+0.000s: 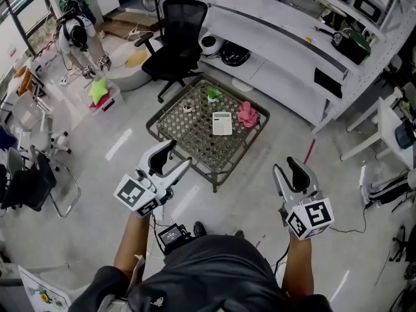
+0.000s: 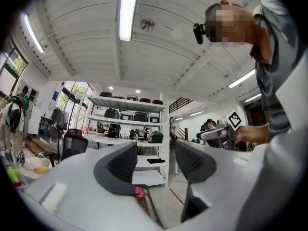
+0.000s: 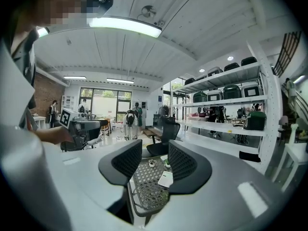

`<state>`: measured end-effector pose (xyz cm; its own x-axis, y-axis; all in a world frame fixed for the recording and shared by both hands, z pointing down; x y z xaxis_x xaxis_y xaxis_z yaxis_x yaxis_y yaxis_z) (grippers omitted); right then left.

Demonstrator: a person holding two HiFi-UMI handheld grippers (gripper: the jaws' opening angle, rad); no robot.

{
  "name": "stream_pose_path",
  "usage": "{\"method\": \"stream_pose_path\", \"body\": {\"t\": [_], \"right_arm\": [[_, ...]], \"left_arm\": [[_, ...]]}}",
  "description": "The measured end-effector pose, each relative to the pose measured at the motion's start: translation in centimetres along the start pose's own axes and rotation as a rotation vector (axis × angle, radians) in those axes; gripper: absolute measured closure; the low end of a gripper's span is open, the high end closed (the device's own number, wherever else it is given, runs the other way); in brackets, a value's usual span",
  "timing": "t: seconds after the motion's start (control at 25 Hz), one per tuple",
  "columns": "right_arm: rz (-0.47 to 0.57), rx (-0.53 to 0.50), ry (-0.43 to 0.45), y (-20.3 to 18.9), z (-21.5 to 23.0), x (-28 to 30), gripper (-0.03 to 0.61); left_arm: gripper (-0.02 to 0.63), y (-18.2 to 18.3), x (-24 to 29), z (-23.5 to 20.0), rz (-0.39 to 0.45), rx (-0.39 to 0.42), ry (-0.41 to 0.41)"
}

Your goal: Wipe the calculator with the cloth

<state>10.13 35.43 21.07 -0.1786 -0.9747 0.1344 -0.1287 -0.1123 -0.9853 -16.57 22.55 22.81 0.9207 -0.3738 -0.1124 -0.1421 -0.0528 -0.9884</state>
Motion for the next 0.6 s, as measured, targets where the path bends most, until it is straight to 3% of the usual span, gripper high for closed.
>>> {"method": "stream_pose_path", "body": {"t": [0.6], "right_arm": [[-0.025,-0.004,-0.023,0.0,-0.8,2.0,0.426]], "left_arm": [[0.325,-1.4,0.5,-2.1,-0.017,-0.008,-0.052]]}}
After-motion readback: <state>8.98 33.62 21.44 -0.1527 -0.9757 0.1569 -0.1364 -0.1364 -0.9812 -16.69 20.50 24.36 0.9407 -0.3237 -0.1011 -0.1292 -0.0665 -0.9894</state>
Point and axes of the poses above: the fingertips, and each gripper's own axes: x forward along the fingers, z to its right, y out of its top, the point moved 3 cm from there along -x, backward along the fingers, and after that the axes turned 5 degrees about -x, right-handed, at the moved point
